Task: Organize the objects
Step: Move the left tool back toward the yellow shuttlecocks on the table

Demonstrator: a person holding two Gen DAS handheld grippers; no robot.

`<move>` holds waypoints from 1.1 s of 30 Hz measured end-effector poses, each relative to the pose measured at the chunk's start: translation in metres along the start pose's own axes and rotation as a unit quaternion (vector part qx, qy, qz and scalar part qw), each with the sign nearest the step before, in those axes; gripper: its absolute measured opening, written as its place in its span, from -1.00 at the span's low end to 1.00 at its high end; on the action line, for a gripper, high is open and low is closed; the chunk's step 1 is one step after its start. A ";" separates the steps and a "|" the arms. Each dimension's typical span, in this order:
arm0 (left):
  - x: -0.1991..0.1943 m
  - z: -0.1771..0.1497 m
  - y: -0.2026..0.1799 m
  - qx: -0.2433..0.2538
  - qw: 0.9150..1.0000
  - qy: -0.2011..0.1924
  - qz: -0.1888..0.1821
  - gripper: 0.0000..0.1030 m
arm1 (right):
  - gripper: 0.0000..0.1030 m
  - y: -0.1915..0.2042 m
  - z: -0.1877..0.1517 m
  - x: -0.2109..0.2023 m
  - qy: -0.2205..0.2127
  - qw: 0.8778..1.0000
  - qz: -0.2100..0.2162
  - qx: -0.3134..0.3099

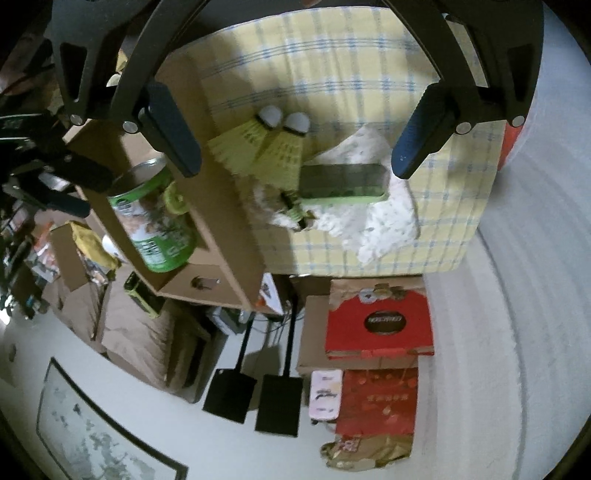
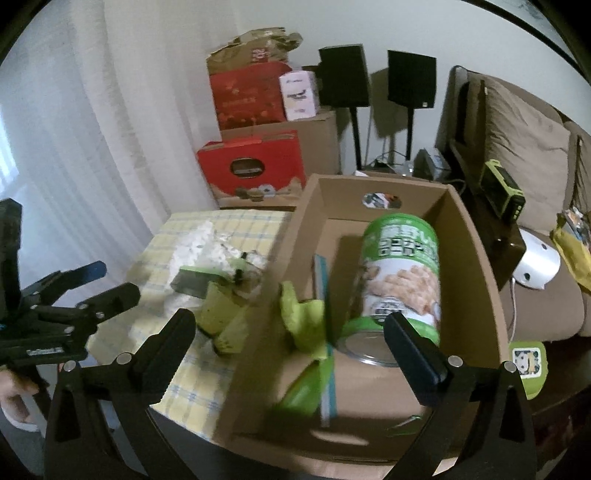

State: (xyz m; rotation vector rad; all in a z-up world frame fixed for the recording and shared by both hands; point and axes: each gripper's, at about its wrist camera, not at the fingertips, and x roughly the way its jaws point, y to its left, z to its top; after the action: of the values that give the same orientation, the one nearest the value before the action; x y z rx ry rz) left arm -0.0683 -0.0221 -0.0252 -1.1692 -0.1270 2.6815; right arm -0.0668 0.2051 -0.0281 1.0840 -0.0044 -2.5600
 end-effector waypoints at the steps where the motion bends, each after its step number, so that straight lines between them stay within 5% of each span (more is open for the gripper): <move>1: 0.002 -0.002 0.003 -0.003 1.000 0.003 0.000 1.00 | 0.99 0.003 0.000 0.001 0.000 1.000 0.003 -0.002; 15: 0.053 -0.029 0.021 0.003 0.998 0.063 -0.019 0.97 | 0.99 0.025 0.011 0.005 -0.004 0.999 0.039 -0.004; 33: 0.109 -0.036 0.003 0.037 0.992 0.111 -0.051 0.22 | 0.99 0.020 0.012 0.009 0.003 0.998 0.057 0.010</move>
State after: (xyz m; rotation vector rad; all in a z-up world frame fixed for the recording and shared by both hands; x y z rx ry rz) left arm -0.1148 -0.0004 -0.1283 -1.3882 -0.0482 2.4277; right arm -0.0742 0.1814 -0.0232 1.0678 -0.0875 -2.4593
